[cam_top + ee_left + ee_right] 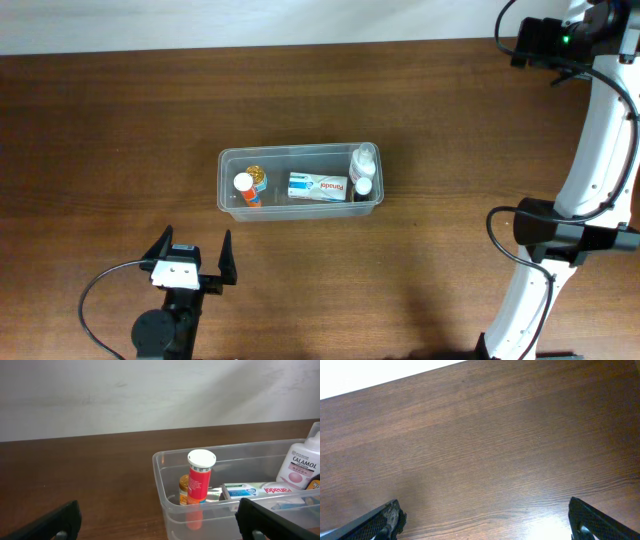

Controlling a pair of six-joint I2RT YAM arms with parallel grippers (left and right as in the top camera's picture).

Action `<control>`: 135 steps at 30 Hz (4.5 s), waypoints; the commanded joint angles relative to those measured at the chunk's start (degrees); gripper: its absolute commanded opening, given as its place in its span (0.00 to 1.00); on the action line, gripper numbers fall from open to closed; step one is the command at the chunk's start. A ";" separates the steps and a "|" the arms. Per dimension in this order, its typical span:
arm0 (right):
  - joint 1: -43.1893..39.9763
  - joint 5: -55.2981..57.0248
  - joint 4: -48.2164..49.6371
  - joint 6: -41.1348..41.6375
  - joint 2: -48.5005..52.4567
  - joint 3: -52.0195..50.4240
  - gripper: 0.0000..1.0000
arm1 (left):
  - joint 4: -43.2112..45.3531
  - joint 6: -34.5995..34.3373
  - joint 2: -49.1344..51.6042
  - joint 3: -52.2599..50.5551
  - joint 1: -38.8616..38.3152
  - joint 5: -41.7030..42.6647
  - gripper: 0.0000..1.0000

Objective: Pack container

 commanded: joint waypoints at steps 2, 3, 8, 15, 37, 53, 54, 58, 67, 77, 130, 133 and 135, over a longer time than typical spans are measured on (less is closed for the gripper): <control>3.02 -0.35 -0.35 0.46 -3.74 0.07 0.98 | 0.15 1.07 -0.55 -0.46 -0.22 -0.42 0.99; 3.67 -0.35 -0.35 0.48 -4.35 0.07 0.98 | 0.15 1.07 -0.55 -0.46 -0.22 -0.42 0.99; 8.81 -0.35 -0.33 0.46 -8.55 0.07 0.98 | 0.15 1.07 -0.55 -0.46 -0.22 -0.42 0.99; 16.33 1.22 -0.33 -0.61 -15.58 0.07 0.98 | 0.15 1.07 -0.55 -0.46 -0.22 -0.42 0.99; 21.46 2.89 28.96 -4.35 -47.54 -29.00 0.98 | 0.15 1.07 -0.55 -0.46 -0.22 -0.42 0.99; 21.44 2.89 69.55 -7.72 -86.62 -100.10 0.98 | 0.15 1.09 -0.55 -0.46 -0.22 -0.42 1.00; 21.44 2.89 71.41 -7.72 -88.50 -103.01 0.98 | 0.15 1.07 -0.55 -0.46 -0.22 -0.42 0.99; 21.44 2.91 79.36 -7.72 -96.37 -115.36 0.98 | 0.15 1.07 -0.55 -0.46 -0.22 -0.42 0.99; 21.44 2.86 94.71 -7.72 -110.42 -138.35 0.98 | 0.15 1.07 -0.55 -0.46 -0.22 -0.42 0.99; 19.65 0.98 97.24 -7.69 -122.42 -151.93 0.98 | 0.15 1.07 -0.55 -0.46 -0.22 -0.42 0.99; 14.43 -7.91 93.11 -10.25 -128.98 -167.40 0.98 | 0.15 1.07 -0.50 -0.44 -0.22 -0.42 0.99; 14.43 -7.91 93.11 -10.25 -128.98 -167.40 0.98 | 0.15 1.07 -0.50 -0.44 -0.22 -0.44 0.99; 14.43 -7.91 93.11 -10.25 -128.98 -167.40 0.98 | 0.15 1.07 -0.50 -0.44 -0.22 -0.42 0.99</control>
